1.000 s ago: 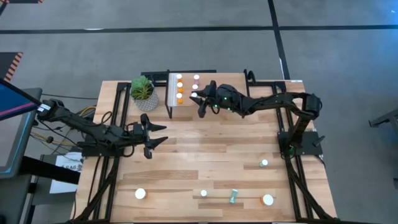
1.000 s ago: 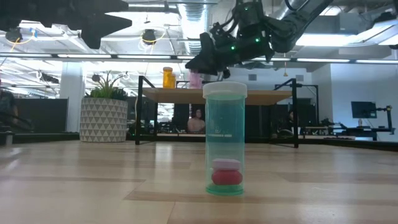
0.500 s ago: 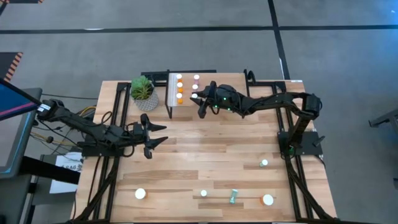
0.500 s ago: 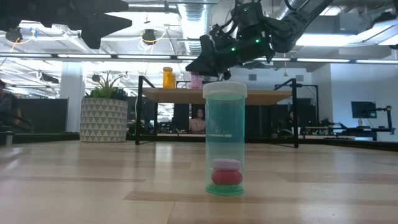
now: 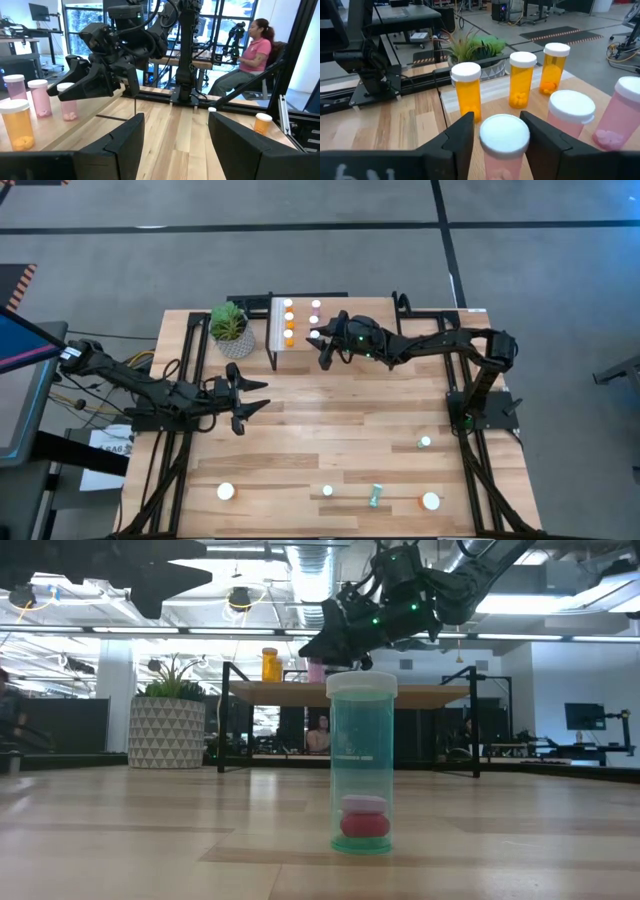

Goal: Pick and place medicine bottles onto shelf by color
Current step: Put the pink pill bottle on the shelf aligned with the other pink pill bottles

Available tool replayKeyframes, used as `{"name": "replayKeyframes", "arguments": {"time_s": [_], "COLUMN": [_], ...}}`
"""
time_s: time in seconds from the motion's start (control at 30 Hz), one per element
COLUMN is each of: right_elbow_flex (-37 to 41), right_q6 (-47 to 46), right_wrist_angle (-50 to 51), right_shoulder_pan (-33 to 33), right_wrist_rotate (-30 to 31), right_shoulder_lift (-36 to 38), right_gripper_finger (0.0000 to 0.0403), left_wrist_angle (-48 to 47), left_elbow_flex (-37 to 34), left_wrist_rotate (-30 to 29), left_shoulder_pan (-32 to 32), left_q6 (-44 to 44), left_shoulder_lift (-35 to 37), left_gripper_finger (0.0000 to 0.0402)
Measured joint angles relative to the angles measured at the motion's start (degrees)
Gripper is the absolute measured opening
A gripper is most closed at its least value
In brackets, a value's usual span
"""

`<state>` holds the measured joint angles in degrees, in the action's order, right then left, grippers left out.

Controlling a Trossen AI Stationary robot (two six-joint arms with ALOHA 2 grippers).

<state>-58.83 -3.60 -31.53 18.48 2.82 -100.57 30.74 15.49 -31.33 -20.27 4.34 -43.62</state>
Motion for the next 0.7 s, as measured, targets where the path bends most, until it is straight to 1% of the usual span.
{"name": "replayKeyframes", "arguments": {"time_s": [0.3,0.7], "right_elbow_flex": [0.0,0.0], "right_q6": [0.0,-1.1], "right_wrist_angle": [-0.4,0.4], "right_shoulder_pan": [0.4,0.4], "right_wrist_rotate": [0.1,0.1], "right_shoulder_lift": [0.5,0.9], "right_gripper_finger": [0.0214,0.0231], "left_wrist_angle": [0.0,0.0], "left_elbow_flex": [0.0,0.0], "left_wrist_rotate": [0.0,0.0], "left_shoulder_pan": [0.0,0.0], "left_q6": [0.0,0.7], "left_shoulder_lift": [0.0,0.0], "left_gripper_finger": [0.0208,0.0208]}}
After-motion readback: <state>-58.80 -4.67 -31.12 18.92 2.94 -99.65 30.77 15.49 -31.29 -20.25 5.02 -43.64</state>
